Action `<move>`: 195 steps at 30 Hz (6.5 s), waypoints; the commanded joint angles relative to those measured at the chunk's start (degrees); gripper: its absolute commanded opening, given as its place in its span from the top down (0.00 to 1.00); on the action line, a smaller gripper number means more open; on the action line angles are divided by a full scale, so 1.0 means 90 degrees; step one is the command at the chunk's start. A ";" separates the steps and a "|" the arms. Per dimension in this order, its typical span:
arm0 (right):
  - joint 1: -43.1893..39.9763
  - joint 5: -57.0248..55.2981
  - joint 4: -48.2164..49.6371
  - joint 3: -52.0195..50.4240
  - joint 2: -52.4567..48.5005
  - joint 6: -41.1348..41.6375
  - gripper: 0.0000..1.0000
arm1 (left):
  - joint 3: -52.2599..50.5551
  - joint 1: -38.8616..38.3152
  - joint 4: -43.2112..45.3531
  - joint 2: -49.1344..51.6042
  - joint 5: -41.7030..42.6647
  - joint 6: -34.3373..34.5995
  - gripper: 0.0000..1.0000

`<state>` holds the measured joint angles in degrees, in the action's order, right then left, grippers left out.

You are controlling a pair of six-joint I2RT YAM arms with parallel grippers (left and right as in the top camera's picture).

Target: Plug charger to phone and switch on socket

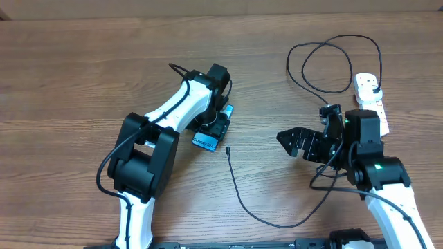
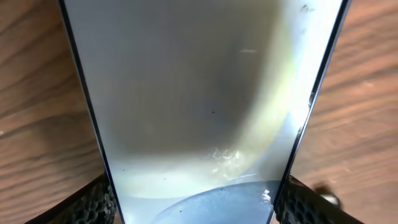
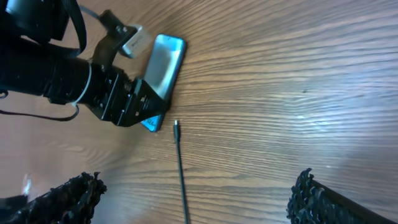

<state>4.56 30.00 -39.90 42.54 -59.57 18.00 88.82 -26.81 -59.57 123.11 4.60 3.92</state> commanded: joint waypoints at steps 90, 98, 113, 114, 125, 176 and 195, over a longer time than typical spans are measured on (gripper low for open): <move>0.1457 0.0177 0.4512 0.0073 -0.4527 0.3376 0.87 | -0.0233 -0.0073 0.0461 0.0352 0.3492 -0.1554 0.00; 0.1457 0.0185 0.4498 0.0073 -0.4527 0.3351 0.96 | -0.0231 -0.0063 0.0401 0.0352 0.3495 -0.1557 0.00; 0.0612 0.3225 0.6173 0.0075 -0.4520 0.3087 0.96 | 0.0826 0.0714 -0.1069 0.0345 0.6275 -0.2997 0.00; 0.0559 0.3308 0.6336 0.0075 -0.4520 0.3215 0.96 | 0.0894 0.0767 -0.1156 0.0345 0.6657 -0.3164 0.00; 0.0483 0.3351 0.6912 0.0073 -0.4520 0.3555 0.96 | 0.0991 0.0823 -0.1192 0.0345 0.8286 -0.3631 0.10; -0.0767 0.1698 0.4952 0.0073 -0.4522 0.2871 0.00 | 0.0988 0.0726 -0.3446 0.0345 0.7723 -0.2118 0.96; -0.0758 0.1596 0.4041 0.0073 -0.4522 0.2800 0.00 | 0.0988 0.0726 -0.4148 0.0345 0.8570 -0.0782 0.96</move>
<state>-2.22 44.69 -3.90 43.11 -99.81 43.79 96.38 -20.49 -96.62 128.07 77.34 -5.96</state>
